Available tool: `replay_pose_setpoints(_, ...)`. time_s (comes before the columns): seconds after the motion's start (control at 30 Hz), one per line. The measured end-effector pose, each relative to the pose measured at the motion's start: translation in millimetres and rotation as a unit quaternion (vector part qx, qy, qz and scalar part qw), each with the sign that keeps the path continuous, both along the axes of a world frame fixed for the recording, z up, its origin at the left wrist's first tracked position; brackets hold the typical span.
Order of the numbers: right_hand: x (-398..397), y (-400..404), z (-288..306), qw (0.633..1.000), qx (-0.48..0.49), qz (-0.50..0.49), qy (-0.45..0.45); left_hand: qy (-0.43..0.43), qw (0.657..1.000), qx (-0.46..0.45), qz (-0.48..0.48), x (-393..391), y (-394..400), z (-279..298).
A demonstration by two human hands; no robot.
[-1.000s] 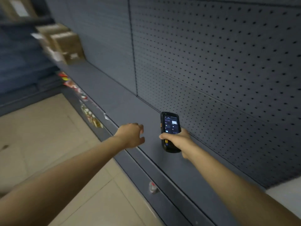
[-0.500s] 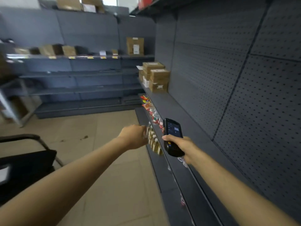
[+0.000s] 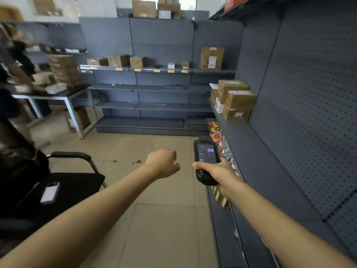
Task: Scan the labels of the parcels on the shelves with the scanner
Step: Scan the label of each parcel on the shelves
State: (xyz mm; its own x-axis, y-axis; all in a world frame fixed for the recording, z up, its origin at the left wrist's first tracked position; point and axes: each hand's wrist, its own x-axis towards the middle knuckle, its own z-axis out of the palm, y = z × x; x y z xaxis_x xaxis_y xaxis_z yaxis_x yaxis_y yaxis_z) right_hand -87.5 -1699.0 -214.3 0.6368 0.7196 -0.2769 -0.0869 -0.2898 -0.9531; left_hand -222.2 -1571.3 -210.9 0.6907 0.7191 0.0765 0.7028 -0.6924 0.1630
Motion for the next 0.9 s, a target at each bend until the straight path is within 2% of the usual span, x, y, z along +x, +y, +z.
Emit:
replay_pose_setpoints(0.23,74.6,73.1,13.6,0.999,-0.025,0.022,-0.013,-0.046,0.998,0.003,0.034,55.8,66.5,15.6)
replay_pose_setpoints(0.33,95.1,101.0,20.3,1.0,-0.02,0.017,-0.006,-0.034,0.999,-0.004,0.035,70.2,89.5,9.3)
replay_pose_setpoints(0.5,116.2,154.3,22.4,0.996,-0.017,0.031,-0.078,-0.026,0.999,0.001,0.038,86.1,155.5,6.0)
replay_pose_setpoints(0.9,163.4,337.4,20.0,0.999,-0.011,-0.009,-0.034,-0.038,0.999,0.028,0.001,141.0,354.8,26.7)
